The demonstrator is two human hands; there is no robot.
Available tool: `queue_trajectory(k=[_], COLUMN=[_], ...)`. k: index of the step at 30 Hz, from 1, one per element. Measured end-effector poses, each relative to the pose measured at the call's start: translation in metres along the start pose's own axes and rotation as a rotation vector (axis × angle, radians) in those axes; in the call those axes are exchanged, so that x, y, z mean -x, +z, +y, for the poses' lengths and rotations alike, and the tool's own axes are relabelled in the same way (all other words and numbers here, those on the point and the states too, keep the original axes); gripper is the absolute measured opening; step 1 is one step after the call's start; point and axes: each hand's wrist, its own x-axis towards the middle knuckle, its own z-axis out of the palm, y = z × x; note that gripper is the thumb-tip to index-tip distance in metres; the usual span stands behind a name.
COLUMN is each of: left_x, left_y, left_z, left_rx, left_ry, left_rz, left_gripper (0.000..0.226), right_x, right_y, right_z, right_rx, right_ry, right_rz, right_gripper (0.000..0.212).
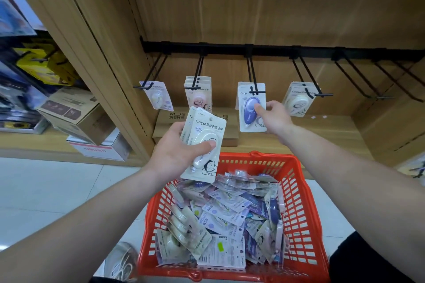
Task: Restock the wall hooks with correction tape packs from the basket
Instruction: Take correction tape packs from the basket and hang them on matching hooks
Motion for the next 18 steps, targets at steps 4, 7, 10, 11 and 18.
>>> queue_trajectory(k=[4,7,10,11,18], left_x=[-0.005,-0.010,-0.017,-0.019,-0.017], left_y=[0.015,0.026,0.036,0.041,0.086], left_z=[0.010,0.016,0.022,0.024,0.032], left_rx=[0.085,0.131,0.180,0.189,0.193], left_ry=[0.008,0.022,0.013,0.008,0.017], left_rz=[-0.013,-0.035,-0.053,-0.061,-0.144], left_gripper=[0.062,0.057,0.049,0.047,0.064], right_x=[0.006,0.037,0.078,0.090,0.106], right_y=[-0.003,-0.011,-0.020,-0.023,-0.046], right_z=[-0.004,-0.010,-0.016,-0.015,0.007], right_rx=[0.237,0.111,-0.131,-0.172,-0.349], right_ry=[-0.013,-0.107,-0.074,-0.069,-0.032], right_rz=[0.066,-0.057,-0.375,-0.434,-0.402], right_gripper=[0.047,0.025,0.021,0.021,0.027])
